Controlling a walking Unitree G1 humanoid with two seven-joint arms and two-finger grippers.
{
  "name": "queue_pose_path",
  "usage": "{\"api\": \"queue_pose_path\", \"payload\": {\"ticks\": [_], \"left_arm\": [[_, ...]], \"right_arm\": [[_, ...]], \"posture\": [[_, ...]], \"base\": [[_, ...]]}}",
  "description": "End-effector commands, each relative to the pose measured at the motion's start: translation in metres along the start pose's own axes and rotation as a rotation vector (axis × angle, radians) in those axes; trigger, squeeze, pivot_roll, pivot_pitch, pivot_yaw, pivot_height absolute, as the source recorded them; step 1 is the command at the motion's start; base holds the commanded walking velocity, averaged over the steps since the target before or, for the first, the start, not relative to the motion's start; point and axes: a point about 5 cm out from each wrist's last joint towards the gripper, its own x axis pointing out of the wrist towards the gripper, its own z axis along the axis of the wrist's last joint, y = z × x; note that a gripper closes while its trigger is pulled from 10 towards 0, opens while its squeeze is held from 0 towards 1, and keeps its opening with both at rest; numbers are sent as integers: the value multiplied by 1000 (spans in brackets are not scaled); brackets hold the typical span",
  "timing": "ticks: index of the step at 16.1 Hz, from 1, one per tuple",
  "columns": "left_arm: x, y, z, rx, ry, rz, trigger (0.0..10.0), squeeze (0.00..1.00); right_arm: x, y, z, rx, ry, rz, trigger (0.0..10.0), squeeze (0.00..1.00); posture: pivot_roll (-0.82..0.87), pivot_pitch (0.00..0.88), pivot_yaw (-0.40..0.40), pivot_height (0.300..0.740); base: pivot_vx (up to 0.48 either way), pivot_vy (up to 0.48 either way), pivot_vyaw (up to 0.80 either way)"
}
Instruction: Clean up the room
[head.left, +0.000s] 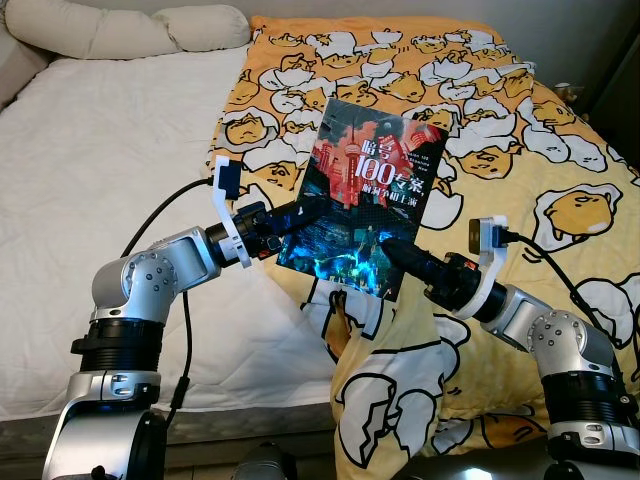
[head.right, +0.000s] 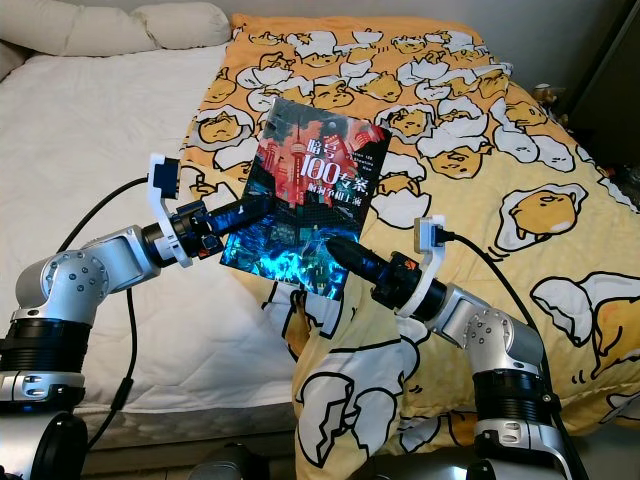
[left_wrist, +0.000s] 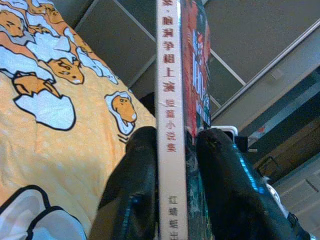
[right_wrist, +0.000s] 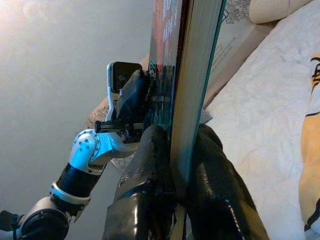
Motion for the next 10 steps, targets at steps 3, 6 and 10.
{"api": "queue_pose_path", "payload": {"ticks": [3,6,10], "left_arm": [[-5,-1,2,23,-61,42,0,0],[-8,-4,-1,27,-106,69,0,0],[-13,-7,1,28,-185,115,0,0]], "right_arm": [[4,2,7,-90,13,-17,7098,0],[3,0,6,-117,21,-54,10000,973],[-1,0,5,-128,6,-79,10000,1000]], "posture": [[14,0,49,740],[14,0,49,740],[7,0,53,740]], "base": [[0,0,0],[0,0,0],[0,0,0]]}}
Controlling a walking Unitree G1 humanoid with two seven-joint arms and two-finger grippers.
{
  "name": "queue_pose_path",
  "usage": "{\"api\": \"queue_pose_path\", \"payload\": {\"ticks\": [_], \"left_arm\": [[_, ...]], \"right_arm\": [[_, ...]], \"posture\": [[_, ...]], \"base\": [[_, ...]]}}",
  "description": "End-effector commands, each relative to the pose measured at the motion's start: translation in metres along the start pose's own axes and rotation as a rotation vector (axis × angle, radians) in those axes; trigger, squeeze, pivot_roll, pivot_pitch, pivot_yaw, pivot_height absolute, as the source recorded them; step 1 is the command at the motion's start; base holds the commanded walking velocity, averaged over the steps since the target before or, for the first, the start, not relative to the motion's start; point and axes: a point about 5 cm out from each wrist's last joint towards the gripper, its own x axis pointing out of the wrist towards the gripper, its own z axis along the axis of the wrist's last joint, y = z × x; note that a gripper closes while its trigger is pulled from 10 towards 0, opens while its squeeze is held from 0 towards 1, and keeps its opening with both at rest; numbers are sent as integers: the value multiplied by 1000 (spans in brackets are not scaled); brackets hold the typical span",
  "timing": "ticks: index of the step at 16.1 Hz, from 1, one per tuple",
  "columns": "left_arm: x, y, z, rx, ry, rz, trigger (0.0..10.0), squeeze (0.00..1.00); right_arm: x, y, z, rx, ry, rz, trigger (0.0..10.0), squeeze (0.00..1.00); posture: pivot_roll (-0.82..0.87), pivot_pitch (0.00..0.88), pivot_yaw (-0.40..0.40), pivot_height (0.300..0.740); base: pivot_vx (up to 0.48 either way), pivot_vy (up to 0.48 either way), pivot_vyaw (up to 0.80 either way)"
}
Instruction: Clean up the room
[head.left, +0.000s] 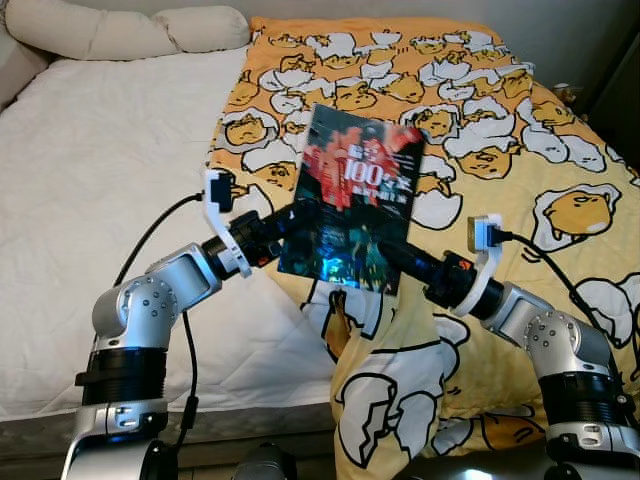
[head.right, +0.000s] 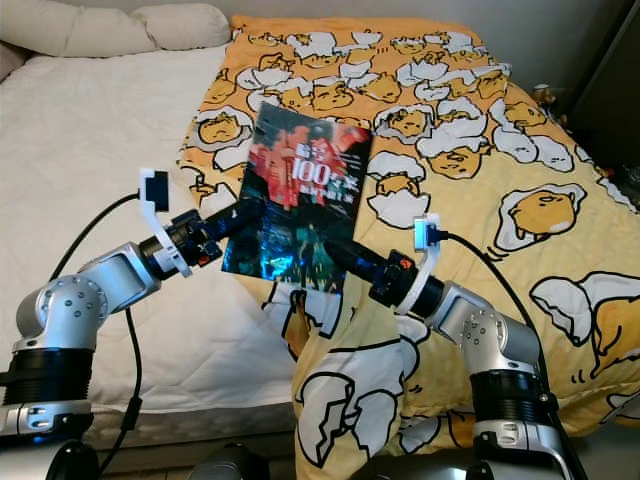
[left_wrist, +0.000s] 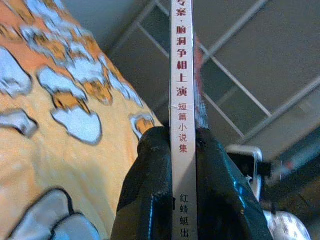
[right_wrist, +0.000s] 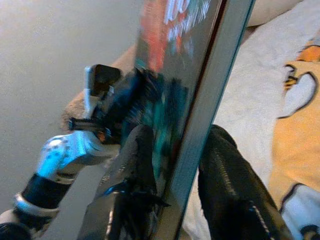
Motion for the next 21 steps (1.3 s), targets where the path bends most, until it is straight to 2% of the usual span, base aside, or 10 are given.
{"api": "queue_pose_path", "payload": {"ticks": [1,4,5,7,8,9,10,12,15,21], "left_arm": [[-5,-5,13,43,-80,8,0,0],[-16,-7,17,183,-107,129,0,0],[-24,-7,17,318,-93,206,0,0],[-33,-7,20,452,-121,355,0,0],[-35,-7,18,489,-104,401,3686,0],[-37,-8,15,548,-78,456,8667,0],[-36,-10,14,570,-90,471,10000,0],[-31,-10,9,672,-106,534,10000,0],[-29,-7,-2,788,-57,572,10000,0],[-32,-8,-24,841,-28,603,10000,0]], "right_arm": [[-4,2,7,-55,-27,-30,10000,1000],[-14,3,11,-129,-81,-149,10000,1000],[-19,9,7,-189,-68,-211,10000,1000],[-17,14,-3,-333,12,-351,10000,1000],[-14,14,-7,-388,33,-427,10000,1000],[-10,12,-11,-451,44,-515,10000,969],[-8,10,-11,-493,23,-603,10000,0],[-3,7,-12,-597,-54,-825,10000,0],[2,13,-18,-700,-79,-843,10000,0],[9,14,-42,-680,-29,-826,10000,0]], "posture": [[6,0,53,740],[11,0,41,740],[11,0,37,740],[-5,0,41,740],[-16,0,47,740],[-19,0,51,740],[-19,0,51,740],[-19,0,48,740],[-26,0,48,740],[-24,0,36,740]], "base": [[0,0,0],[0,0,0],[0,0,0],[0,0,0],[0,0,0],[0,0,0],[0,0,0],[0,0,0],[0,0,0],[0,409,0]]}}
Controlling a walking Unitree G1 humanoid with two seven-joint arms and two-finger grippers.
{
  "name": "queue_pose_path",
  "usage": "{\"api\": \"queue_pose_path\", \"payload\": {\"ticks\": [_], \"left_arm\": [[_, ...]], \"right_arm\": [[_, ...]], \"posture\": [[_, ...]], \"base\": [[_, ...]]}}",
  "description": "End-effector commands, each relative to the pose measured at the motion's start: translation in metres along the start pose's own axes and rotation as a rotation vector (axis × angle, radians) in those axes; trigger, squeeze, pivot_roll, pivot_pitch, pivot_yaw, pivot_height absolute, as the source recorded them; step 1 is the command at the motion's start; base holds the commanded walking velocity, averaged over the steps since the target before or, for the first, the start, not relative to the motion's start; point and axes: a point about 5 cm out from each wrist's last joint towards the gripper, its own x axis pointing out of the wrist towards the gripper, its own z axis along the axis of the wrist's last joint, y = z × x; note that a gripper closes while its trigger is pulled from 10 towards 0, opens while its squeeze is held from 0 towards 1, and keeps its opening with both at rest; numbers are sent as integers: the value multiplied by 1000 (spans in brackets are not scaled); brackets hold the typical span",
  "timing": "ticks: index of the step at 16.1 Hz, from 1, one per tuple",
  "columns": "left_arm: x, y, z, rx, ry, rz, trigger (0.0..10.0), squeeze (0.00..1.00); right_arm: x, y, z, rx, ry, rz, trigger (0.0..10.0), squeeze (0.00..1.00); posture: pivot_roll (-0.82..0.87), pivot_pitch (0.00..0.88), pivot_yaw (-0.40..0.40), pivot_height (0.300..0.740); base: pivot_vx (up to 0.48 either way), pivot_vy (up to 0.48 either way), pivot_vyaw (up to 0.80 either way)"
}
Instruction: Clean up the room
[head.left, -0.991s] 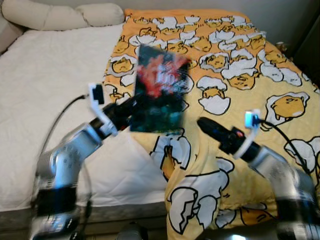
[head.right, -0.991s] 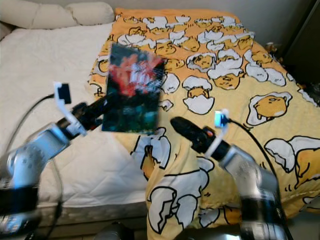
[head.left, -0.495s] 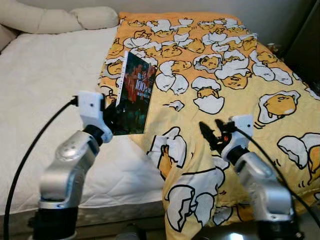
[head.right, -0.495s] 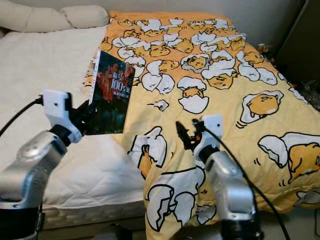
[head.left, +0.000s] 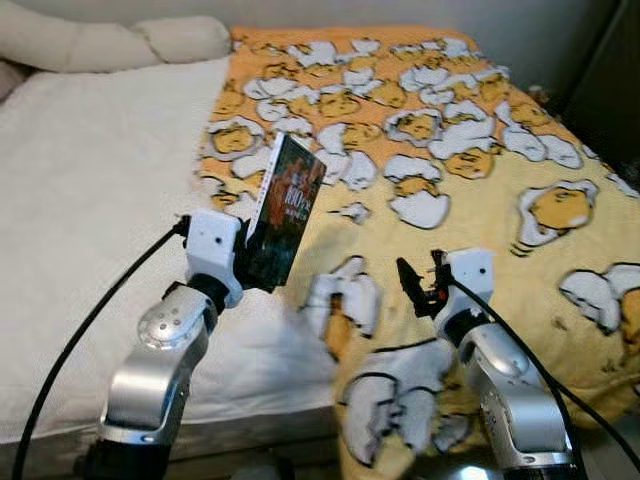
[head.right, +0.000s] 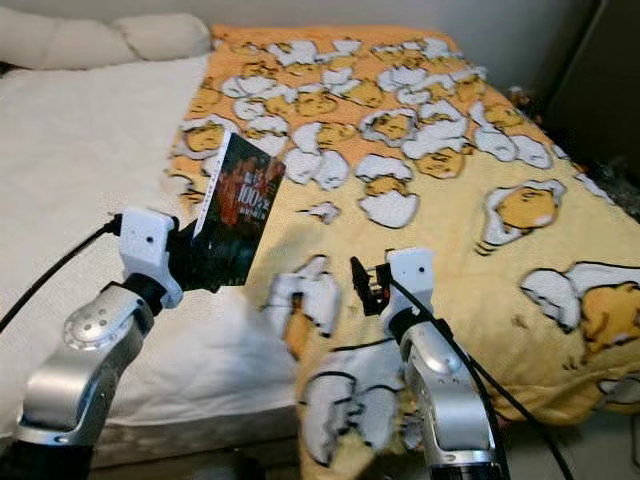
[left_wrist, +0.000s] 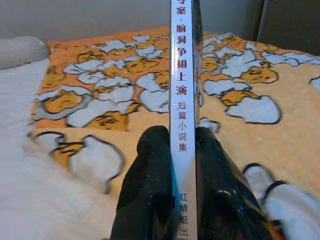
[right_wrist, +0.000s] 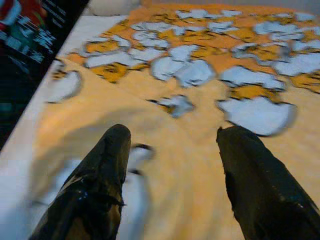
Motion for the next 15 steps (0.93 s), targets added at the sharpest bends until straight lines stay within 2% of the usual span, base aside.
{"api": "queue_pose_path", "payload": {"ticks": [1,7,8,13,15], "left_arm": [[-2,4,8,32,-45,23,10000,0],[-3,6,9,50,-56,40,10000,0],[-3,6,10,73,-53,45,10000,0],[-4,8,9,100,-46,86,10000,0],[-5,8,8,71,-51,101,10000,0]], "right_arm": [[1,4,4,24,-18,25,10000,0],[2,5,1,49,6,32,10000,0],[2,4,1,50,7,33,10000,0],[-1,-5,2,45,11,20,10000,0],[-1,-9,3,34,15,20,10000,0]], "posture": [[-24,0,36,740],[-15,0,34,740],[-13,0,34,740],[-12,0,29,740],[-12,0,26,740]], "base": [[0,480,0],[0,479,0],[0,0,0],[0,-480,0],[0,-240,0]]}}
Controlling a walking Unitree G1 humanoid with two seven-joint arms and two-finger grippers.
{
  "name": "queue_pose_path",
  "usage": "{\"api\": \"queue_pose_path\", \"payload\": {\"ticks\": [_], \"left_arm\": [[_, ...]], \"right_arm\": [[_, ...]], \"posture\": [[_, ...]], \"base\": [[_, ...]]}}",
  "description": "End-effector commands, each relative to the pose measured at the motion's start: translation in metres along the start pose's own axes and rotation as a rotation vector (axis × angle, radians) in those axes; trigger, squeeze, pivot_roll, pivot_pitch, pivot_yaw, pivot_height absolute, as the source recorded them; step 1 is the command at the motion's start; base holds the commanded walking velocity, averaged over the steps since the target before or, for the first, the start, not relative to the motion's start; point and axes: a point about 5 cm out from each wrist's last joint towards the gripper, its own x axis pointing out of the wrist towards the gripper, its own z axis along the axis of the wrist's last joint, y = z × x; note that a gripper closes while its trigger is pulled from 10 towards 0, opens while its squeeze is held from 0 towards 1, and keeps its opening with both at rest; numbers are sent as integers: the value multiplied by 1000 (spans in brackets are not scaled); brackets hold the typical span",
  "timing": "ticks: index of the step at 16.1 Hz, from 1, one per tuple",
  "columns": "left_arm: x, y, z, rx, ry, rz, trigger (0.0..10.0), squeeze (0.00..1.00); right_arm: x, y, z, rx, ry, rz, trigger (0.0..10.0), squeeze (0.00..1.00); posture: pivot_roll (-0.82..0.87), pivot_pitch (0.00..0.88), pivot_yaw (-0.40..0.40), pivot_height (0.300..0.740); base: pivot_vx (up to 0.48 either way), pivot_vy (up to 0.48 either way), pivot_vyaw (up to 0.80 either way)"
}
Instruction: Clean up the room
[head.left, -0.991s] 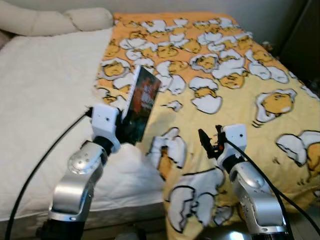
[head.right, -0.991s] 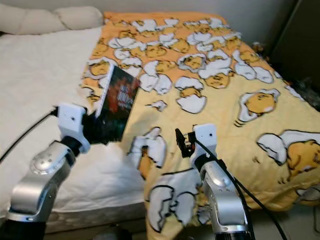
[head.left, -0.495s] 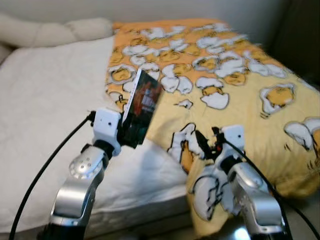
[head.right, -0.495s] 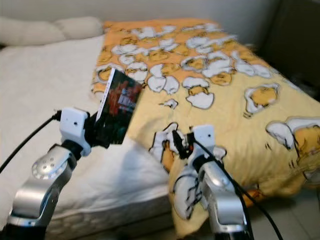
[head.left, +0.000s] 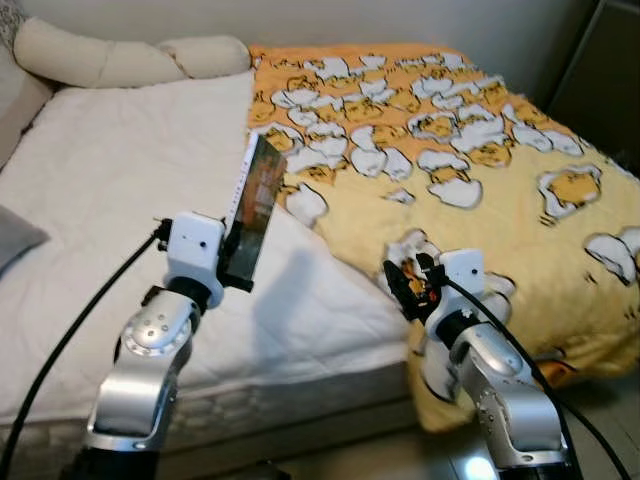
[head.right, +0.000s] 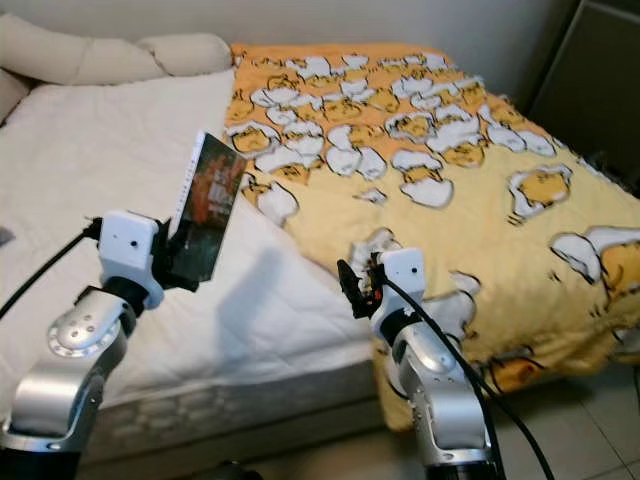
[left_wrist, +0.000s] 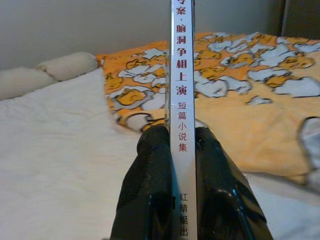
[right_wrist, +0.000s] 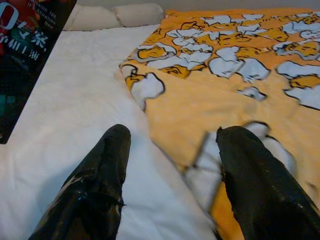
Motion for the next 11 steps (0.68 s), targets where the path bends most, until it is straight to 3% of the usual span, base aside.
{"api": "queue_pose_path", "payload": {"ticks": [1,6,8,11], "left_arm": [[1,-4,10,-19,-47,-5,10000,0],[-3,-8,3,11,-27,-28,10000,0],[-4,-7,4,-8,-37,-11,10000,0],[-6,0,7,5,-48,5,10000,0]], "right_arm": [[-2,-10,5,-11,-5,-25,10000,0],[-2,-21,9,-25,0,-33,10000,0],[-1,-8,8,-107,23,83,10000,0],[1,4,5,-104,31,162,10000,0]], "posture": [[-11,0,23,740],[-10,0,12,740],[-4,0,3,740],[14,0,-9,740]], "base": [[0,0,0],[0,0,0],[0,0,400],[185,0,800]]}}
